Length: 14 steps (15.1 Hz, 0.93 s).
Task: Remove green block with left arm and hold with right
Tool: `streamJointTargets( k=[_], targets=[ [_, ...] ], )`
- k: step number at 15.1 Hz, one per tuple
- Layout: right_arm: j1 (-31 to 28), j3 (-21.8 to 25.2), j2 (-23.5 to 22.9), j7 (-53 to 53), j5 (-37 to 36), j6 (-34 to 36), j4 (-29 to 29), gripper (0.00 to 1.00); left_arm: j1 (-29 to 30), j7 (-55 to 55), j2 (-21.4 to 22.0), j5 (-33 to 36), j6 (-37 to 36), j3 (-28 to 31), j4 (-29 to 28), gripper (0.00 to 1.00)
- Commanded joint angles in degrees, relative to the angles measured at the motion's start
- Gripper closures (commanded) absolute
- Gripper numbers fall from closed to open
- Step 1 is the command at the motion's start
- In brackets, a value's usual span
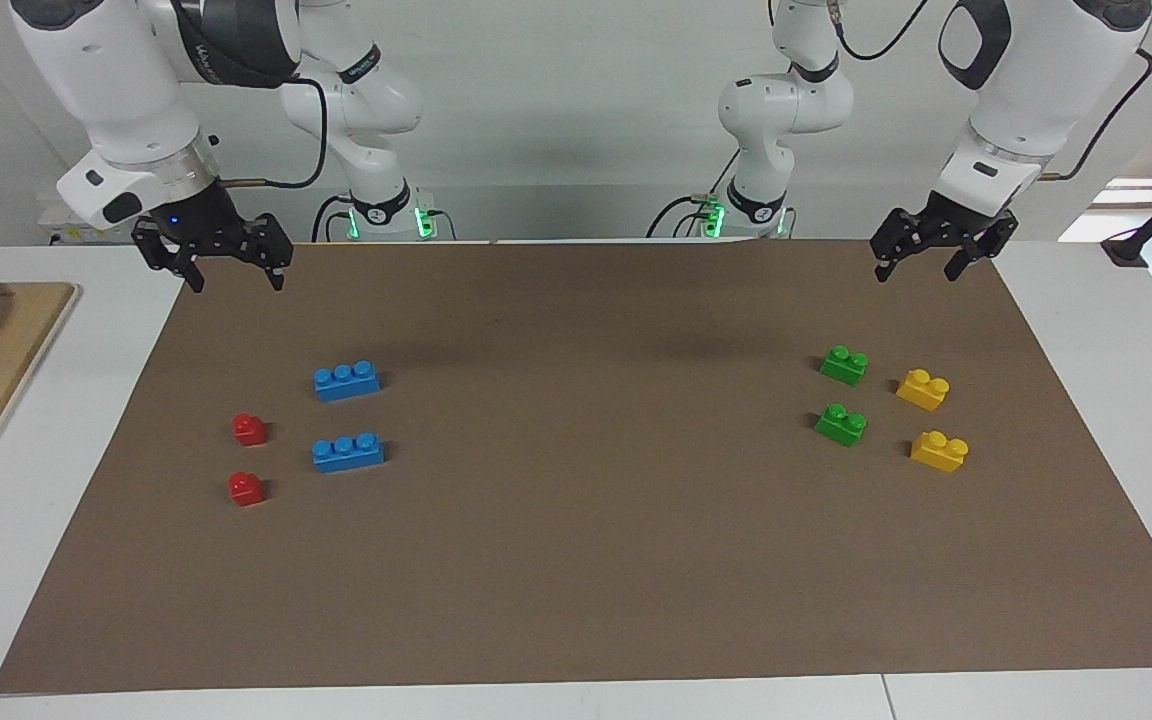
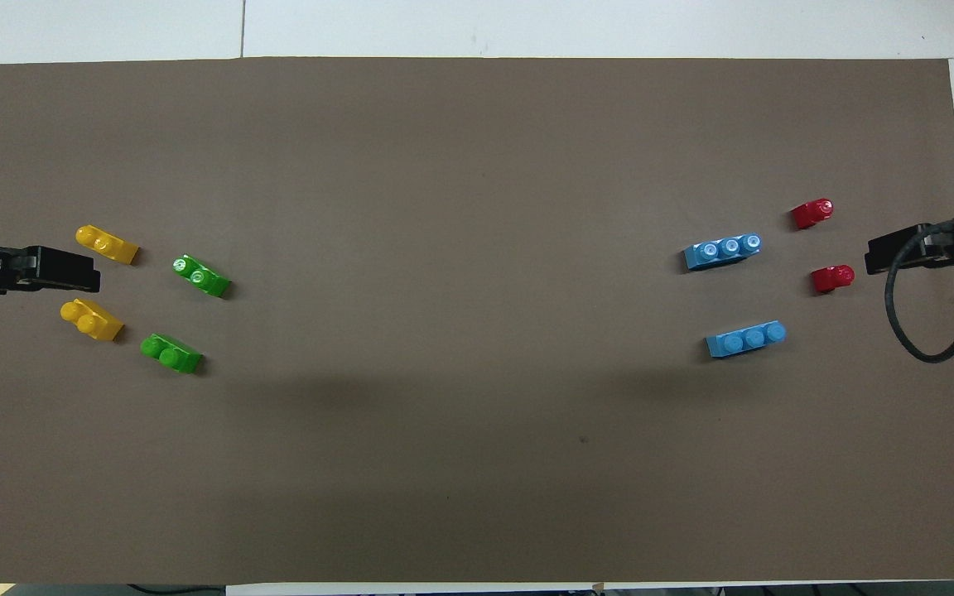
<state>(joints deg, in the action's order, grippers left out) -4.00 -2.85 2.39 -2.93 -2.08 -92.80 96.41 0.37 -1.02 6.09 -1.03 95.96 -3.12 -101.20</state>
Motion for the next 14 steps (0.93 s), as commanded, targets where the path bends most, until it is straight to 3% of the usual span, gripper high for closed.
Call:
streamJointTargets(
  k=[1,14],
  targets=[
    [-0.1,-0.4,-0.1,-1.2,-1.1,0.2,-0.3,0.0,-0.2,-0.1,1.5,0.9,0.4,0.0,-1.3,0.0],
    [-0.2,-0.4,-0.1,-1.0,-0.1,0.1,-0.3,0.0,-0.2,-0.2,1.5,0.9,0.4,0.0,-1.2,0.0]
  ],
)
